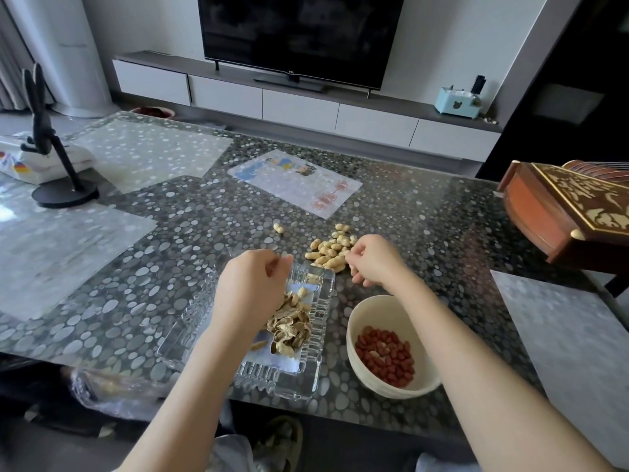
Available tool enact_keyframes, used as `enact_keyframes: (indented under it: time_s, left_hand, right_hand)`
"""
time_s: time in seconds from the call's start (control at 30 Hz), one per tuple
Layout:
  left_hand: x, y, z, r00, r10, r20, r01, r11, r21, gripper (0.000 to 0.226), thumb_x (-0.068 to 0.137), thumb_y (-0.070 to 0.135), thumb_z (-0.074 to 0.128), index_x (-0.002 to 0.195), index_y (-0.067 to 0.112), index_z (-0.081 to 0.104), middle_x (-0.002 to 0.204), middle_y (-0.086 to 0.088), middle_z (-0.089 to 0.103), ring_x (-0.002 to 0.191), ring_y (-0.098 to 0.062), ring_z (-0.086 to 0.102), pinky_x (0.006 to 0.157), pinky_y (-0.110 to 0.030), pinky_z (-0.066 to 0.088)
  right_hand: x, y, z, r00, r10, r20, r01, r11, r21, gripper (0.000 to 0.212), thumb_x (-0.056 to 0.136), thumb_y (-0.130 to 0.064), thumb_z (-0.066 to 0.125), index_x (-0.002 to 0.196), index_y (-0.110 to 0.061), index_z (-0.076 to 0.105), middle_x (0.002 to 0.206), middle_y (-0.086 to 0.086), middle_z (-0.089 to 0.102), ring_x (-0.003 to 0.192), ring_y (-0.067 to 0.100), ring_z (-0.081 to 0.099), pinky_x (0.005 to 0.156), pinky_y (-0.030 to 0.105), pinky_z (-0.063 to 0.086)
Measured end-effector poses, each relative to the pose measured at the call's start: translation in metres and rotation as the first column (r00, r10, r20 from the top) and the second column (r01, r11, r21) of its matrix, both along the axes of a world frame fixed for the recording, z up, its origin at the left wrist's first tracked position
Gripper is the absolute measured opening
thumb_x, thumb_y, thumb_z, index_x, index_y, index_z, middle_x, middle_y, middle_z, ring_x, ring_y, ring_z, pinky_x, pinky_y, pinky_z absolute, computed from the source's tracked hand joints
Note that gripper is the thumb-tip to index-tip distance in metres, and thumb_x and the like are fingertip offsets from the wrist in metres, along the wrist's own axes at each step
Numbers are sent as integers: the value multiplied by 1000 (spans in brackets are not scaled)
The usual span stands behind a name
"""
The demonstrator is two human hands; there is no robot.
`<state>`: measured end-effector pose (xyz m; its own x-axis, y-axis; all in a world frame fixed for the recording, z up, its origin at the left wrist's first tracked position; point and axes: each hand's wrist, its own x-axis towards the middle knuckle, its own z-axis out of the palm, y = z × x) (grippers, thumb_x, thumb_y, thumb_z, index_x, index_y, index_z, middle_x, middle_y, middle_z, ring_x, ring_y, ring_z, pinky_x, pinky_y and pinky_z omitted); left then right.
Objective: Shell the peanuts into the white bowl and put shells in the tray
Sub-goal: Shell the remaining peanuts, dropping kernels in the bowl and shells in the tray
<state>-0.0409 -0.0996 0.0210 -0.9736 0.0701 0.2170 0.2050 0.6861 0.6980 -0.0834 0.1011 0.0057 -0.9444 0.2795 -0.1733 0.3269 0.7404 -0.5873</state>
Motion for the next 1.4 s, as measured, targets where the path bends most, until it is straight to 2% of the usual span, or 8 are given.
enact_keyframes:
  time_s: [0.13,0.23,0.4,0.53,0.7,1.03,1.2,1.4]
  left_hand:
    - [10,15,4,985,-135,105,114,975,189,38,93,39,53,75,8,66,58,0,61,44,-7,43,43,-10,33]
    - [20,25,8,912,-351,213,205,839,504,40,83,50,57,78,12,69,67,-6,67,59,-12,53,61,-26,43]
    - [35,36,13,729,-616,300,204,613,763,22,73,37,64,68,17,69,63,1,61,59,-8,51,60,-19,44]
    - [45,49,12,597,-726,340,66,468,881,18,74,24,64,64,10,68,63,-4,59,55,-8,49,53,-16,44]
    - [58,70,12,509,-793,335,-109,327,939,13,74,11,57,68,1,62,61,-6,58,52,-8,47,45,-14,41]
    - [61,78,20,580,-705,408,47,529,847,34,76,42,62,70,9,72,66,-6,62,57,-10,53,52,-16,45]
    - [59,79,15,771,-556,311,163,644,748,47,64,52,69,84,9,73,64,2,59,62,-8,52,65,-23,43]
    - [58,81,15,643,-678,356,105,539,836,23,62,29,74,68,7,69,65,-5,61,57,-10,49,57,-19,43]
  right_hand:
    - [49,-3,32,962,100,-253,-191,912,-364,18,94,-8,55,101,-17,69,75,-3,64,65,9,55,59,18,43]
    - [90,-8,42,925,117,-361,-294,822,-488,9,86,-16,67,94,-20,71,73,-5,67,64,8,58,61,21,48]
    - [135,-8,45,888,56,-456,-265,873,-409,24,73,-42,68,89,-24,70,73,-3,72,63,4,63,62,23,53]
    - [150,-4,36,823,-3,-568,-220,920,-325,26,75,-50,63,93,-32,69,87,-11,72,87,3,67,75,19,53]
    - [156,0,28,744,38,-667,-247,943,-222,25,92,-37,56,89,-18,73,86,-7,64,87,9,65,77,15,48]
    - [158,10,20,626,108,-772,-80,994,74,35,95,-31,47,68,-15,62,66,-13,49,60,4,51,52,14,39]
    - [161,21,17,800,175,-574,-106,983,151,44,98,-47,34,76,-17,57,63,-9,55,61,10,54,52,25,41]
    - [166,20,21,826,262,-500,-263,962,69,45,95,-45,28,102,-16,62,66,-25,49,66,-9,54,57,8,38]
